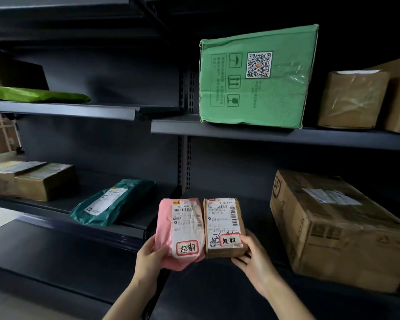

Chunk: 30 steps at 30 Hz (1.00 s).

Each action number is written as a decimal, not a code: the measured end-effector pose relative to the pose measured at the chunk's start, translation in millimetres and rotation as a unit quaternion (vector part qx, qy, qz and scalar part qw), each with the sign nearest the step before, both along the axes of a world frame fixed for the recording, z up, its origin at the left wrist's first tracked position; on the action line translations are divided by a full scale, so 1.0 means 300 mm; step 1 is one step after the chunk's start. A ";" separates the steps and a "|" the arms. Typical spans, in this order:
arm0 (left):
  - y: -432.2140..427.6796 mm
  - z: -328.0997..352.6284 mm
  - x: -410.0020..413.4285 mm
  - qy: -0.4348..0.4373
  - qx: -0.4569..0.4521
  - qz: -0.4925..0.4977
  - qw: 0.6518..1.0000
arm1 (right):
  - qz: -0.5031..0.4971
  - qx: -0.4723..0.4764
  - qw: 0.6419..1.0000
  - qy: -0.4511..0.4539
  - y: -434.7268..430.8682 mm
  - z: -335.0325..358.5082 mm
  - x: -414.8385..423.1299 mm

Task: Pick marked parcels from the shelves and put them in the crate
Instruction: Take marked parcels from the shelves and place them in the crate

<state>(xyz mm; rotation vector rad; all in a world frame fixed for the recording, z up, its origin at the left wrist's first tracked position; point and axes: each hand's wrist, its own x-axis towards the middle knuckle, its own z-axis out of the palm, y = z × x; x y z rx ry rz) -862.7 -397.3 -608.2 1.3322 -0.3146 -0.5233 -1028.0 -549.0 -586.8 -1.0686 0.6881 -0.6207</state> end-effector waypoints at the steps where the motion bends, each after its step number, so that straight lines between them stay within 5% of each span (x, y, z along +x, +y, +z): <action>1: -0.001 0.000 -0.002 0.001 0.001 -0.002 1.000 | 0.001 -0.004 1.000 -0.002 0.002 0.001 -0.004; 16: 0.057 0.073 -0.042 0.026 0.067 0.002 0.997 | 0.025 -0.080 0.995 0.052 -0.011 -0.024 0.008; 30: 0.396 0.725 -0.149 0.130 0.138 0.001 0.982 | 0.112 0.001 0.990 0.091 0.233 0.606 -0.050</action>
